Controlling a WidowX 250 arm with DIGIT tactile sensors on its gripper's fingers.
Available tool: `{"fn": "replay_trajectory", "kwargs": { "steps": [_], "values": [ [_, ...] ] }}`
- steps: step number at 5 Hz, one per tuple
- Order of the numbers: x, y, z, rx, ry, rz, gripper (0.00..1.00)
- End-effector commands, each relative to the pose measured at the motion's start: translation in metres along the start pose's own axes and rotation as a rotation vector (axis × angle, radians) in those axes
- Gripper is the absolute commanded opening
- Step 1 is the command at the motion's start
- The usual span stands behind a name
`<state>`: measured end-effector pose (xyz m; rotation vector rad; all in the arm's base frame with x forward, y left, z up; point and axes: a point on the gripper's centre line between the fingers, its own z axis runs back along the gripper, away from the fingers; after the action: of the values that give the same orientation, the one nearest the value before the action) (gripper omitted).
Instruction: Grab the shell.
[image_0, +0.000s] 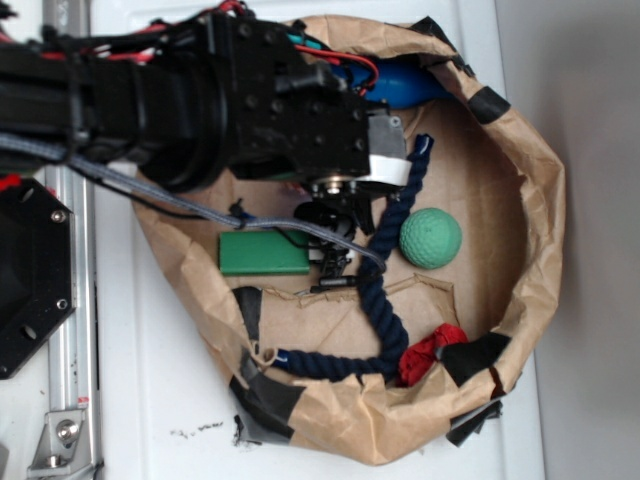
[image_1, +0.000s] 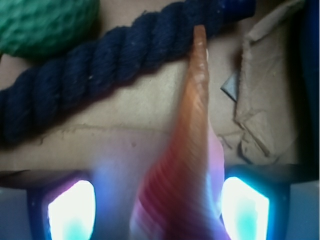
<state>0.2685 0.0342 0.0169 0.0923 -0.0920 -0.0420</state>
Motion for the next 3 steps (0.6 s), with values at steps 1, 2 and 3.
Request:
{"fn": "replay_trajectory", "kwargs": {
  "steps": [1, 2, 3],
  "values": [
    [0.0097, -0.0078, -0.0047, 0.005, -0.025, -0.018, 0.0],
    [0.0082, -0.0066, -0.0024, 0.004, -0.032, -0.022, 0.0],
    [0.0077, -0.0054, -0.0005, 0.007, -0.034, -0.02, 0.0]
  ]
}}
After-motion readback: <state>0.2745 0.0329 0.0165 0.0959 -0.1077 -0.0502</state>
